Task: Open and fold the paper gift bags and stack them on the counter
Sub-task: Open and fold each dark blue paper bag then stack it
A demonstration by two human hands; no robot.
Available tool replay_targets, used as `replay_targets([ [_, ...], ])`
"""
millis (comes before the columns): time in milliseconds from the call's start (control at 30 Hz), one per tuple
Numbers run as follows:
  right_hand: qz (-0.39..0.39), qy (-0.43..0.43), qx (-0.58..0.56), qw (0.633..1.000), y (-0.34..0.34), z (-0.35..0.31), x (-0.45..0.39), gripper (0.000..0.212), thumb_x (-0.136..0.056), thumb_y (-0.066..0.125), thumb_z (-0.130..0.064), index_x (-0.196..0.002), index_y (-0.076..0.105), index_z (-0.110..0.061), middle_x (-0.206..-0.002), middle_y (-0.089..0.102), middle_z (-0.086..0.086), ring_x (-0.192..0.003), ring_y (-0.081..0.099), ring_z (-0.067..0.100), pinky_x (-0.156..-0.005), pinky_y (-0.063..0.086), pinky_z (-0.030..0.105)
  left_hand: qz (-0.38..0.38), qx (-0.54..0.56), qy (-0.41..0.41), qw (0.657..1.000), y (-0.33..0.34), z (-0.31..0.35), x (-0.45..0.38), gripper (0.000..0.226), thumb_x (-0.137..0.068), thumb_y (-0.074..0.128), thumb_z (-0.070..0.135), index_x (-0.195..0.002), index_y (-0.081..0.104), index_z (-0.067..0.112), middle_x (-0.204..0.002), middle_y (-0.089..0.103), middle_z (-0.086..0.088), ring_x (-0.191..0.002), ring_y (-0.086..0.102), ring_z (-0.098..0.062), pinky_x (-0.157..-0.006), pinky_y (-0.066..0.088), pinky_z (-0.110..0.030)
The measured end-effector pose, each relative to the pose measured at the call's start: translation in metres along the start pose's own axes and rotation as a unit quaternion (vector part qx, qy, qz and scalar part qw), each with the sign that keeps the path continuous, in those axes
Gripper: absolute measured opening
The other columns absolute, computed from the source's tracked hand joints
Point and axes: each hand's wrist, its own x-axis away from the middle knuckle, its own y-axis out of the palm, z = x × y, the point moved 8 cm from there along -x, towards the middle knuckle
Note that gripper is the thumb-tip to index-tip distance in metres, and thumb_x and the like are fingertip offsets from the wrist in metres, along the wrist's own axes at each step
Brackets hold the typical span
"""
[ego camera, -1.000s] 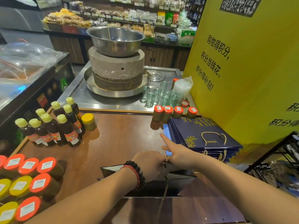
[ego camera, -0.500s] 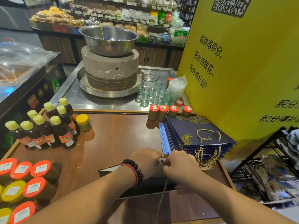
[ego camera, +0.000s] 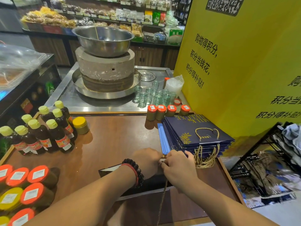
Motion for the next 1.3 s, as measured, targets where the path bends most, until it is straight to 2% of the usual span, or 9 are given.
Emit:
replay_targets([
  [300,0.035,-0.021,-0.054,0.998,-0.011,0.000,0.004,0.033,-0.094,0.049,-0.041,-0.081,0.074,-0.024,-0.089,0.047,-0.019,-0.092,0.046,0.004,-0.112,0.010,0.032,-0.056,0.019,-0.034,0.998,0.002,-0.005,-0.006,0.031,-0.092,0.050,0.048,-0.101,0.058,0.019,-0.094,0.062,-0.001,-0.079,0.056,-0.018,-0.064,0.044,-0.029],
  [467,0.052,-0.041,-0.078,0.995,-0.007,0.002,0.002,0.032,-0.091,0.050,-0.039,-0.076,0.074,-0.025,-0.095,0.051,-0.022,-0.094,0.048,0.002,-0.117,0.009,0.034,-0.070,0.013,-0.038,0.997,0.002,-0.006,-0.007,0.027,-0.095,0.049,0.041,-0.107,0.058,0.019,-0.094,0.059,0.000,-0.079,0.052,-0.017,-0.065,0.042,-0.029],
  [567,0.085,-0.073,-0.080,0.990,-0.009,0.000,0.003,0.033,-0.088,0.051,-0.035,-0.072,0.077,-0.021,-0.101,0.055,-0.020,-0.094,0.047,0.001,-0.116,0.016,0.036,-0.072,0.009,-0.040,0.997,-0.003,-0.003,-0.007,0.026,-0.096,0.045,0.039,-0.106,0.058,0.018,-0.098,0.061,-0.003,-0.081,0.053,-0.018,-0.068,0.044,-0.031],
  [667,0.149,-0.106,-0.153,0.971,-0.024,-0.003,0.010,0.036,-0.080,0.045,-0.031,-0.057,0.068,-0.014,-0.095,0.054,-0.018,-0.090,0.039,-0.007,-0.103,0.028,0.034,-0.056,0.026,-0.076,0.995,-0.010,-0.016,-0.010,0.017,-0.097,0.043,0.028,-0.103,0.056,0.018,-0.094,0.058,-0.002,-0.078,0.050,-0.017,-0.065,0.040,-0.030],
  [733,0.147,-0.134,-0.155,0.968,-0.026,-0.006,0.012,0.039,-0.079,0.045,-0.030,-0.049,0.062,-0.014,-0.099,0.058,-0.013,-0.089,0.040,-0.002,-0.096,0.033,0.035,-0.053,0.036,-0.091,0.994,-0.009,-0.025,-0.012,0.012,-0.097,0.041,0.023,-0.096,0.053,0.020,-0.090,0.058,0.000,-0.075,0.052,-0.019,-0.062,0.039,-0.030],
  [967,0.174,-0.122,-0.219,0.952,-0.027,0.015,0.035,0.033,-0.087,0.052,-0.035,-0.071,0.076,-0.019,-0.101,0.056,-0.013,-0.097,0.049,0.002,-0.085,0.044,0.033,-0.051,0.039,-0.087,0.994,-0.008,-0.022,-0.015,0.010,-0.101,0.040,0.026,-0.098,0.049,0.022,-0.090,0.054,0.002,-0.078,0.051,-0.017,-0.064,0.039,-0.029],
  [1100,0.207,-0.104,-0.241,0.942,-0.035,0.023,0.054,0.033,-0.089,0.052,-0.033,-0.064,0.069,-0.019,-0.095,0.052,-0.020,-0.093,0.053,0.002,-0.080,0.040,0.024,-0.041,0.037,-0.092,0.994,-0.008,-0.028,-0.018,0.013,-0.101,0.038,0.025,-0.100,0.050,0.019,-0.090,0.054,0.001,-0.076,0.050,-0.017,-0.062,0.037,-0.029],
  [1233,0.141,-0.050,-0.274,0.950,-0.018,0.028,0.060,0.033,-0.089,0.052,-0.037,-0.067,0.070,-0.021,-0.092,0.055,-0.020,-0.089,0.058,0.007,-0.074,0.037,0.012,-0.033,0.049,-0.088,0.994,-0.007,-0.029,-0.021,0.020,-0.101,0.038,0.027,-0.114,0.052,0.020,-0.101,0.059,0.001,-0.085,0.055,-0.017,-0.066,0.040,-0.028],
  [1300,0.115,-0.035,-0.288,0.950,-0.011,0.028,0.061,0.023,-0.091,0.060,-0.025,-0.074,0.074,-0.019,-0.091,0.057,-0.018,-0.091,0.057,0.005,-0.072,0.037,0.007,-0.020,0.074,-0.079,0.994,-0.007,-0.029,-0.021,0.027,-0.100,0.041,0.031,-0.125,0.049,0.023,-0.115,0.059,0.001,-0.098,0.056,-0.018,-0.073,0.043,-0.028],
])
